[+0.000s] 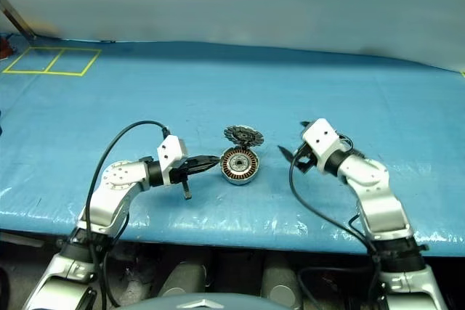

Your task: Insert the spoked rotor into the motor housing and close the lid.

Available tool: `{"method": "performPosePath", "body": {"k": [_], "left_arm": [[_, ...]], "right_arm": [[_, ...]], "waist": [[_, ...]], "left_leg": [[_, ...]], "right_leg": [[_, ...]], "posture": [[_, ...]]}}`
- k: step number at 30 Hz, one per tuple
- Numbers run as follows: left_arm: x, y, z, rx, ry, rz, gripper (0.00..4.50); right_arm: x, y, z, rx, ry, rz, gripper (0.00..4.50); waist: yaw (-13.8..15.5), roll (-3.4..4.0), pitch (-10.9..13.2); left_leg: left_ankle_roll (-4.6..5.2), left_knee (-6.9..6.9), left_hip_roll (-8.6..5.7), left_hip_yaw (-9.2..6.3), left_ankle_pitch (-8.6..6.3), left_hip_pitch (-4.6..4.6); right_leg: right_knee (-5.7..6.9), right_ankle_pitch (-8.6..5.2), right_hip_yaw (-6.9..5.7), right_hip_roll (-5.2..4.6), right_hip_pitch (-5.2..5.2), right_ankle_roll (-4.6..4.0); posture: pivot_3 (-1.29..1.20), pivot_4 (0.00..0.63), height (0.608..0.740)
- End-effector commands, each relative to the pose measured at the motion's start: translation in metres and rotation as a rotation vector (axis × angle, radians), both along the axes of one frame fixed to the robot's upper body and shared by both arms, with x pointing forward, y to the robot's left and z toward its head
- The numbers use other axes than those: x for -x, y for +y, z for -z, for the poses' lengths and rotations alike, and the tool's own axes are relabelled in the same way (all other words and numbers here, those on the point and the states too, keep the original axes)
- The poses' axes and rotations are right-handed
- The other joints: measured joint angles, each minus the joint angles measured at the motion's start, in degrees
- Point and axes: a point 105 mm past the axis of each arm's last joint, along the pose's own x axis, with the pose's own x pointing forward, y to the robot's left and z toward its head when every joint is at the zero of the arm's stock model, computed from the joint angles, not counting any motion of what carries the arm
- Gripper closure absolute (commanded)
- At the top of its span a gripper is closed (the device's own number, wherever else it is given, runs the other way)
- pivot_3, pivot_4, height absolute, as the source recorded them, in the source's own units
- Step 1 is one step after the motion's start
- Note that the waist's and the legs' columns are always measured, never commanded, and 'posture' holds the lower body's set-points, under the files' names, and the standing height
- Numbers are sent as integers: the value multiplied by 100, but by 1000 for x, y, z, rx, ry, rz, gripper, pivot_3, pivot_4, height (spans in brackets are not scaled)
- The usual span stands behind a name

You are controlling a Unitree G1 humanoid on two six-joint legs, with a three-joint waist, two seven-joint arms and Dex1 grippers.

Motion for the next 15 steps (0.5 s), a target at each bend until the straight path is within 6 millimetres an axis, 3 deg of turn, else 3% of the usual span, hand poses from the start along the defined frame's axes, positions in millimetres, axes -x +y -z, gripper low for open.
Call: {"method": "performPosePath", "body": {"k": [1, 3, 9, 15], "left_arm": [[-1, 8, -10, 35, -52, -79, 4500], [2, 11, -7, 50, -43, -114, 4500], [8, 19, 6, 61, -18, -206, 4500], [12, 19, 11, 65, -4, -231, 4500]], "right_arm": [[-18, -34, -13, 92, -20, 153, 386], [-24, -47, -12, 143, 12, 189, 878], [-30, -64, -8, 102, 76, 243, 878], [-21, -70, -6, 71, 111, 228, 878]], "waist": [[19, 0, 0], [26, 0, 0], [16, 0, 1], [15, 0, 1]], "left_leg": [[0, 0, 0, -1, 0, 0], [1, -3, 1, -1, 0, -2], [16, -4, -2, 7, -10, -7], [17, 0, 0, 13, -10, -5]], "right_leg": [[0, -1, -1, 0, 0, -2], [-1, -2, -3, 0, 0, -4], [-8, 2, -2, -7, -4, 4], [-8, -1, -1, -7, -2, -1]], "posture": [[0, 150, 740], [0, 150, 740], [0, 150, 740], [0, 150, 740]]}}
